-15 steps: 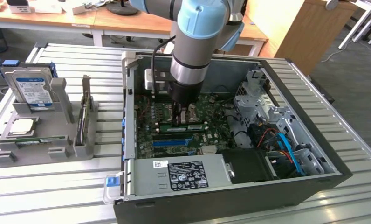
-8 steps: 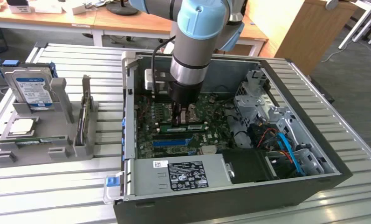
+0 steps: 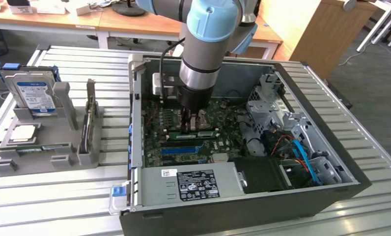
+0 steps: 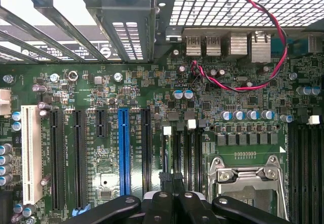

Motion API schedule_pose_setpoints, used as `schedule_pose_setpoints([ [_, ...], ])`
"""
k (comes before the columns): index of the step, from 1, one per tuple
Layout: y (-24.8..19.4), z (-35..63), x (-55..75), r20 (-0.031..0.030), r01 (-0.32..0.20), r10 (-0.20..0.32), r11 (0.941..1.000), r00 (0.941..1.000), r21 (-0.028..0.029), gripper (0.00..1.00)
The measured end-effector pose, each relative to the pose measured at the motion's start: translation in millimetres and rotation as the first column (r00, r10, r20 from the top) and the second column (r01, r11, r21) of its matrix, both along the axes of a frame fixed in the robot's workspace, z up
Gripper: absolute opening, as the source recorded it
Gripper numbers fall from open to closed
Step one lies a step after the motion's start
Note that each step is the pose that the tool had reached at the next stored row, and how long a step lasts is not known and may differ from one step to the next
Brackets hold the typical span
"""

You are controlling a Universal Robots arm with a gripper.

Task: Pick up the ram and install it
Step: 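Press down the ram until it locks into place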

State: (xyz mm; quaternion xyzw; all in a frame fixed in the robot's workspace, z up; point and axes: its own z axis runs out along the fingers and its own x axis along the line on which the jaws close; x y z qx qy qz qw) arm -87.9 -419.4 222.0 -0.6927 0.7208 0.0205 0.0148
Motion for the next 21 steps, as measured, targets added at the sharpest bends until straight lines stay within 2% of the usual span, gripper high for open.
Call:
schedule_pose_setpoints([
  [8,0.2,1.6,0.2,0.001,0.0,0.0,1.0,1.0,0.0005,0.11],
  [10,0.0,4.2,0.1,-0.0001,0.0,0.0,1.0,1.0,-0.0015,0.11],
  [21,0.0,16.8,0.0,-0.0001,0.0,0.0,1.0,1.0,-0.0038,0.11],
])
